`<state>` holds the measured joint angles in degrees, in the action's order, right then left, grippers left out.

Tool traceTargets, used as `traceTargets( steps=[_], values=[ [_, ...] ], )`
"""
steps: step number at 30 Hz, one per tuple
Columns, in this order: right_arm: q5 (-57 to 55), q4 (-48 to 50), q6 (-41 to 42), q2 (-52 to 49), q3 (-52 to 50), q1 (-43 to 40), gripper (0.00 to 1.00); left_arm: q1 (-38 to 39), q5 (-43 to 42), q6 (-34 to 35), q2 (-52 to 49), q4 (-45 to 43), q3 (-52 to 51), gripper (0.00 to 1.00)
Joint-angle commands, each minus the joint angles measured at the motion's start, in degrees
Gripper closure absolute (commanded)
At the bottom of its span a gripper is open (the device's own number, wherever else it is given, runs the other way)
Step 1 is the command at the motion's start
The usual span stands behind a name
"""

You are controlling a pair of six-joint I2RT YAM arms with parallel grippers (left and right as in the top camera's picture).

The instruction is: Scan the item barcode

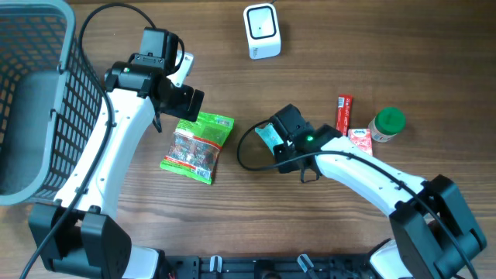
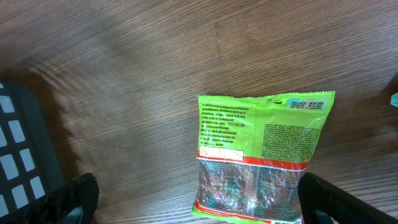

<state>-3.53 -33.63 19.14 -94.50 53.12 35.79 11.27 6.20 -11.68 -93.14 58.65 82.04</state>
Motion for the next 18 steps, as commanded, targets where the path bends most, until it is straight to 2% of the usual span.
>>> traceTargets(
  steps=[1,8,18],
  values=[
    [-1.44,3.19,-2.69,-0.81,-1.36,-0.28,0.86,0.13,0.52,-0.5,0.24,-0.17,0.57,0.0],
    [-2.32,5.11,-5.64,-0.92,-1.51,-0.28,0.79,0.13,0.52,-0.5,0.24,-0.17,0.57,0.0],
    [-2.29,6.4,-5.66,-0.98,-3.48,-0.28,0.76,0.13,0.52,-0.48,0.24,-0.17,0.57,0.0]
  ],
)
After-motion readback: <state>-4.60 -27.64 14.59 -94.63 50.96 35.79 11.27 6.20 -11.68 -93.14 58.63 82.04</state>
